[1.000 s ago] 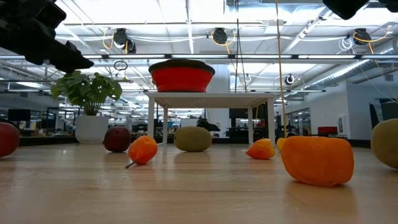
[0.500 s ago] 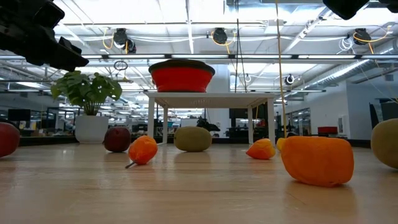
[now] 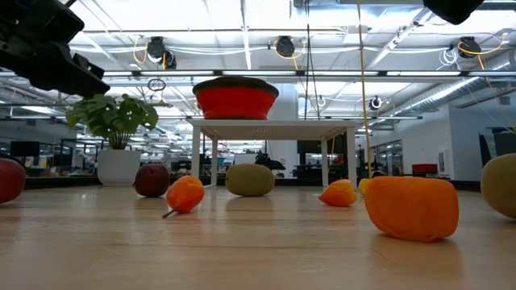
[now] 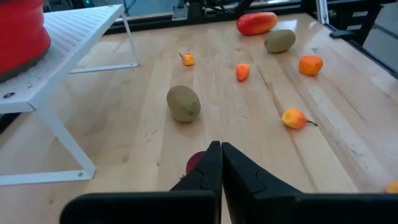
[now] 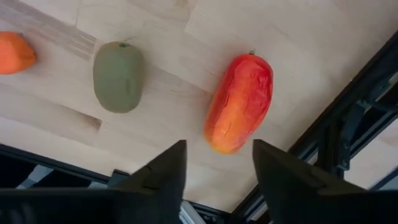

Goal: Pick & Place Fruit
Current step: Put the mango into the red strainer bowl on the shelf

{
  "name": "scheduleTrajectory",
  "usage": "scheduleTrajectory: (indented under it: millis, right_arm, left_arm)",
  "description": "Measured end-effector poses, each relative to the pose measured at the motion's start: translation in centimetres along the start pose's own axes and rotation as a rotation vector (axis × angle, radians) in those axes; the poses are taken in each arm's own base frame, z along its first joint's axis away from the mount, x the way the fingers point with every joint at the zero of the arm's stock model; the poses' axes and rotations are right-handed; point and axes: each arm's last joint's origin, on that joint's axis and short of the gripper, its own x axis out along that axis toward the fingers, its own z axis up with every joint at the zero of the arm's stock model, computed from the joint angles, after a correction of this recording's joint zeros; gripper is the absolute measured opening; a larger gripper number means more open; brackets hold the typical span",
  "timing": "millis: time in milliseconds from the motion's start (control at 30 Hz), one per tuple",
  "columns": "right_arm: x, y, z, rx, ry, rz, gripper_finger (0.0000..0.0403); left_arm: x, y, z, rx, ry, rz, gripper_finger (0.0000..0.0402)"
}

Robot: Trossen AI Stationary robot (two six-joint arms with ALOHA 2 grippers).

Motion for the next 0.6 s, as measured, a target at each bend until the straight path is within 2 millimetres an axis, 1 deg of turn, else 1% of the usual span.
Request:
scheduleTrajectory:
  millis: [100,167,267,333,467,600]
  right_arm:
    - [0.3,-0.1,-0.3,0.030,0.004,-0.009,0.0214]
    - [0.7,-0.1,-0.5,0.034,0.036,-0.018,0.0230]
    - [1.5,-0.2,-0.7,0.037,0.063,-0.030,0.0245]
    - [1.9,-0.3,-0.7,0.054,0.073,-0.043,0.0250]
    - [2.6,-0.5,-0.5,0.063,0.069,-0.064,0.0251]
    - [3.7,-0.5,-0.3,0.068,0.070,-0.062,0.0251]
  left_arm:
    - [0.0,0.0,0.0,-0.015,0.000,0.000,0.0013]
    - [0.0,0.0,0.0,-0.016,0.000,0.000,0.0013]
    - [0.0,0.0,0.0,-0.016,0.000,0.000,0.0004]
    - [0.0,0.0,0.0,-0.015,0.000,0.000,0.0002]
    - [0.0,0.0,0.0,-0.018,0.000,0.000,0.0011]
    - [0.0,0.0,0.0,-0.023,0.000,0.000,0.0003]
